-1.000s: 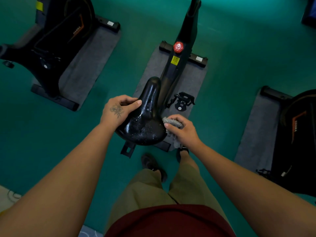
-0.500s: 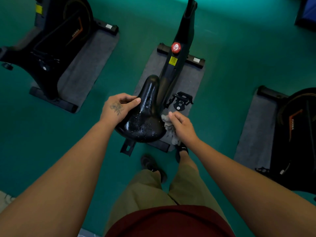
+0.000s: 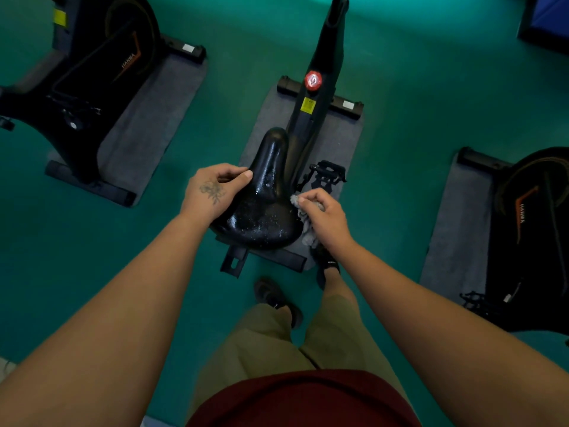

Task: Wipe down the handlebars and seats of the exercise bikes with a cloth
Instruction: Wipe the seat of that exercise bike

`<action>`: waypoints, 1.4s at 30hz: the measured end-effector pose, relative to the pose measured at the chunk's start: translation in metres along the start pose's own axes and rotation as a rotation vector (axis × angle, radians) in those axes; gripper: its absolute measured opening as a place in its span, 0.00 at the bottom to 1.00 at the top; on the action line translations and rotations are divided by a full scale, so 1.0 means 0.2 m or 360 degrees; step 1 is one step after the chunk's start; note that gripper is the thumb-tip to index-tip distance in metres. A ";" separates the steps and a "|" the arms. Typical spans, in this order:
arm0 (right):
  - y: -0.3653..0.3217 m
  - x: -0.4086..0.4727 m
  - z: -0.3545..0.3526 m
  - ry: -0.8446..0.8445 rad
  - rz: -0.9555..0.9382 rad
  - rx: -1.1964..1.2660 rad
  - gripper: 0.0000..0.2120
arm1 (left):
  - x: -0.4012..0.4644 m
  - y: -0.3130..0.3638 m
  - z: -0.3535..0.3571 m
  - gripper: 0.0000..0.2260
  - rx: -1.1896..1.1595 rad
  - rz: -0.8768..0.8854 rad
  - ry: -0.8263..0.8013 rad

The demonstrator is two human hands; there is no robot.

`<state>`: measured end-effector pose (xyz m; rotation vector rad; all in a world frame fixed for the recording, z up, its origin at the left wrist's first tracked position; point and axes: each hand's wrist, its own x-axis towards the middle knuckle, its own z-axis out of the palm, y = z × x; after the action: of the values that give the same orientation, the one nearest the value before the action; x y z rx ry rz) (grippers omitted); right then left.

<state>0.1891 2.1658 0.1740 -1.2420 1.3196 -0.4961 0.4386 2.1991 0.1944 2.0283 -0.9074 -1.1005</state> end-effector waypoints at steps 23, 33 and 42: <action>0.02 -0.22 0.00 0.0202 -0.0211 -0.0337 0.10 | -0.07 -0.02 -0.04 0.13 0.0231 0.0153 0.0021; -0.15 -0.08 -0.05 -0.0088 -0.0472 -0.0630 0.10 | -0.19 -0.05 -0.04 0.13 0.0279 0.0180 0.0244; -0.13 -0.09 -0.04 -0.0189 -0.0785 -0.0757 0.10 | -0.24 -0.10 -0.06 0.15 0.0231 0.0057 0.0194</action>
<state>0.1870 2.1688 0.2058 -1.9841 1.0554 -0.4521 0.4350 2.2513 0.2033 2.1624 -0.9811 -0.9040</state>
